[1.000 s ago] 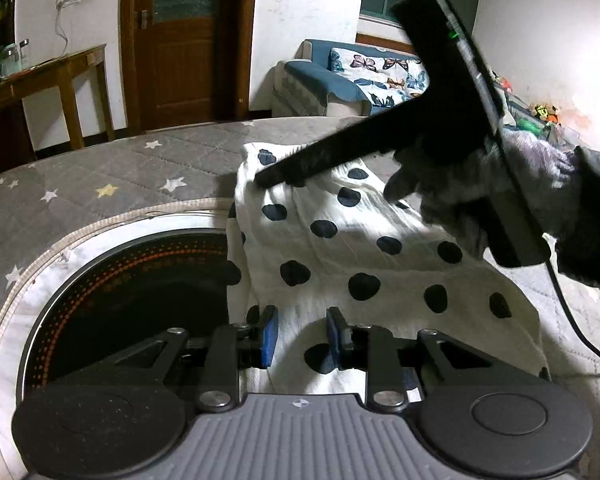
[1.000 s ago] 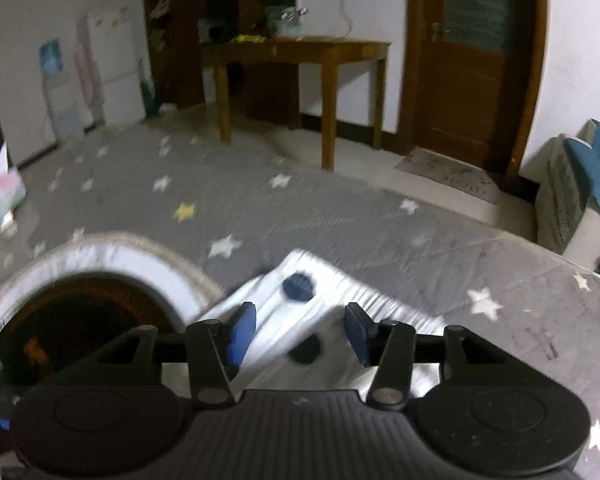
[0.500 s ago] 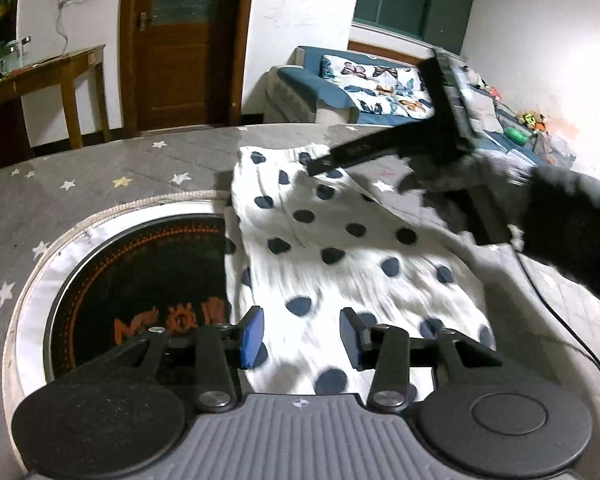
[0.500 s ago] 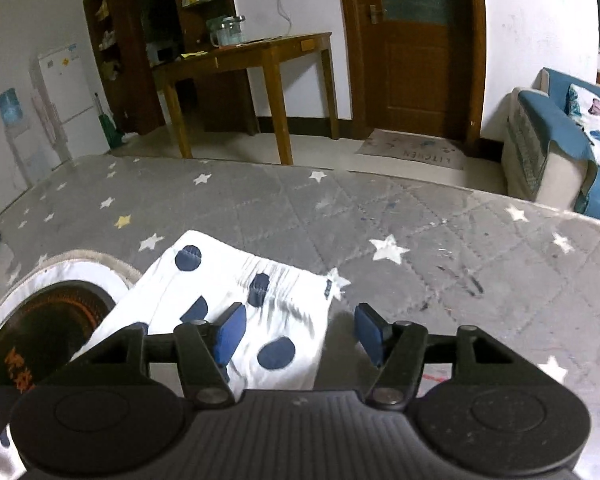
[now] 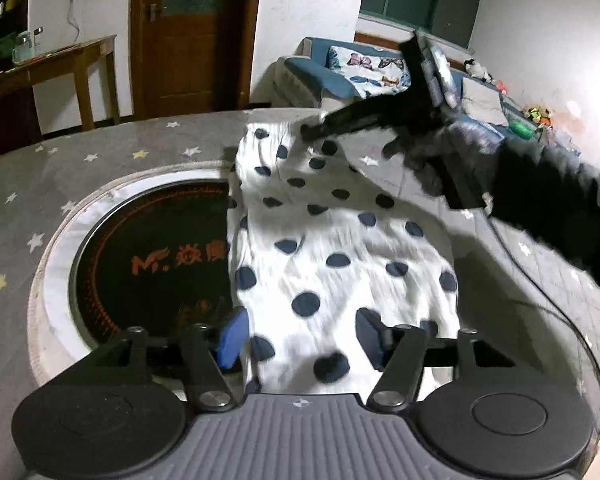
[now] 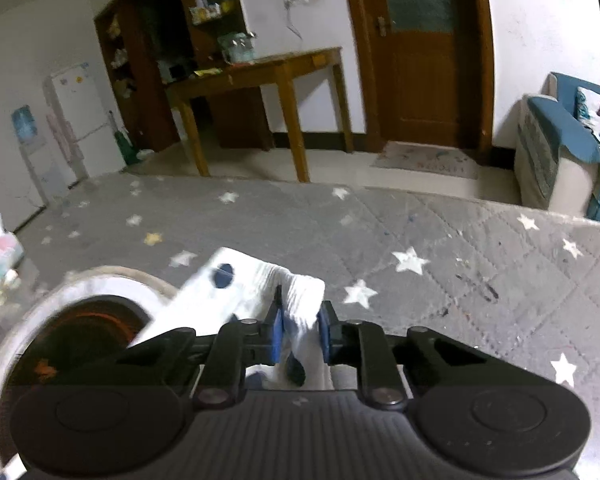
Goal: Fold clothes
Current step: 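Lift the waistband with both grippers and fold it toward the pant legs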
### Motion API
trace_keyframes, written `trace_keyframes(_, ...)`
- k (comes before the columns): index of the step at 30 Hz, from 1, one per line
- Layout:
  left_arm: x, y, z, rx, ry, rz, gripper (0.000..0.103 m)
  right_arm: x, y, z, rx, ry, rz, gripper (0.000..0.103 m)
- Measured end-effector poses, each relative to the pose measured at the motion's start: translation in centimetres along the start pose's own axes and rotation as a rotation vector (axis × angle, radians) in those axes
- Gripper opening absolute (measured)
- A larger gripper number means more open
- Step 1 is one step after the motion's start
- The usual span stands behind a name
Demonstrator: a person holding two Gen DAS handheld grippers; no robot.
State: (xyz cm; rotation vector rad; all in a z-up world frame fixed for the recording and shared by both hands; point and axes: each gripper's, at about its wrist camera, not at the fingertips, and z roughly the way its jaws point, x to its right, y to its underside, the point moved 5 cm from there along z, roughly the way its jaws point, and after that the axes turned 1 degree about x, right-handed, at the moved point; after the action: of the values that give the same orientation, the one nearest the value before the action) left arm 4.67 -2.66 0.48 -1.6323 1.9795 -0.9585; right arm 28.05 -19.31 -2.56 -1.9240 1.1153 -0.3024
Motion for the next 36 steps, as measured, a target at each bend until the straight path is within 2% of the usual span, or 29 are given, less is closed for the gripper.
trace_keyframes(6, -1.0, 1.5, -1.8, -0.007, -0.040, -0.038, 0.070, -2.4, -0.7, -5.4, 0.058, -0.079, 0.002, 0.016)
trace_keyframes(12, -0.6, 3.3, -3.9, -0.013, -0.032, -0.033, 0.073, -5.4, 0.3, -10.8, 0.075, -0.162, -0.005, 0.016)
trace_keyframes(27, -1.5, 6.9, -6.9, -0.011, -0.040, -0.069, 0.075, -15.5, 8.2, -20.9, 0.029, -0.369, -0.081, 0.016)
trace_keyframes(36, -2.4, 8.1, -8.8, 0.014, -0.062, -0.093, 0.075, -20.8, 12.9, -25.4, 0.014, -0.453, -0.216, 0.016)
